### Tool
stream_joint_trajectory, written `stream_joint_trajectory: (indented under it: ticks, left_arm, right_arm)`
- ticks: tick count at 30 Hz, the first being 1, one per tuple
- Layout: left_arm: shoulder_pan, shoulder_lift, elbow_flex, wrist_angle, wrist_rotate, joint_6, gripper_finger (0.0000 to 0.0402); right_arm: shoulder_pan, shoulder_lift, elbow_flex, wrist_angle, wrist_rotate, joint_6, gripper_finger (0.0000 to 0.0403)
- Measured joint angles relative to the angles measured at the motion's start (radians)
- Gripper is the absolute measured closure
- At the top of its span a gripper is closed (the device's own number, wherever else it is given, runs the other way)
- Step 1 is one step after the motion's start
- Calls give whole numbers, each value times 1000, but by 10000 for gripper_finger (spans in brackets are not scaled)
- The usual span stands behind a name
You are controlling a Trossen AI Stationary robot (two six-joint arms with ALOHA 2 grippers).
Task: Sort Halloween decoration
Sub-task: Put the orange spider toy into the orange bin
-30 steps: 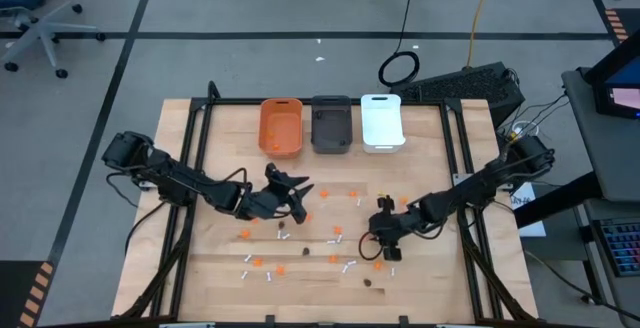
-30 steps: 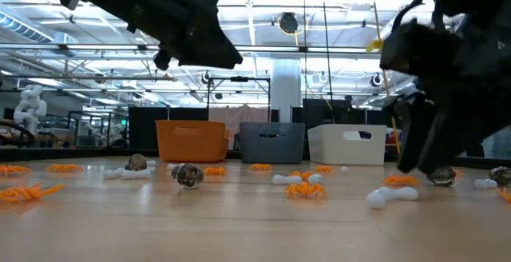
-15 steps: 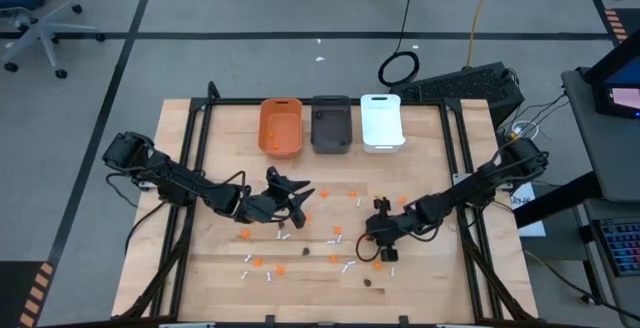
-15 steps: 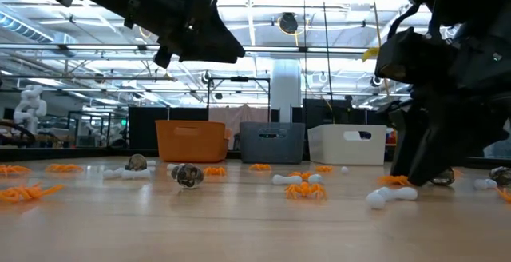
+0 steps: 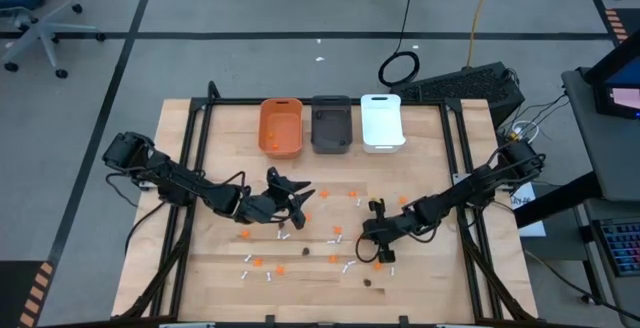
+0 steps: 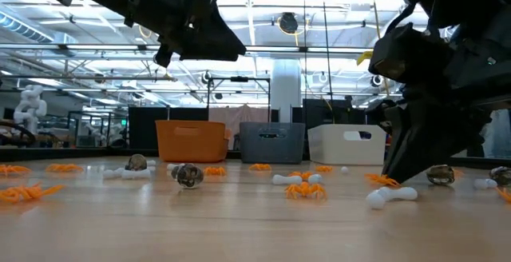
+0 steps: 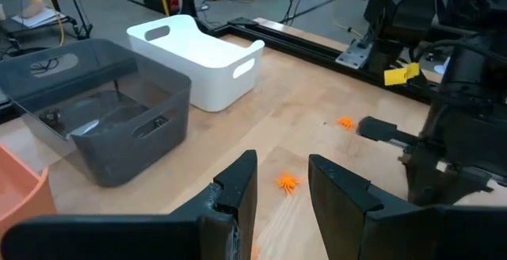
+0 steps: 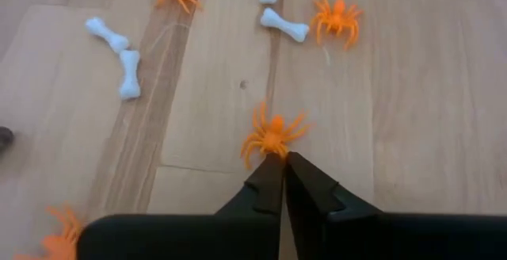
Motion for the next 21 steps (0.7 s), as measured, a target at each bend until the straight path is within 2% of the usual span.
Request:
stream_joint_trajectory:
  ticks: [6,12,21]
  left_arm:
    - [-24,0,0,1,7,5,289]
    - [-32,0,0,-1,7,5,289]
    - [-40,0,0,-7,8,0,288]
  right_arm:
    - [1,-92,0,31,100,-82,403]
    - [5,-139,0,95,322,-201,403]
    - [5,-150,1,308,494,-452,403]
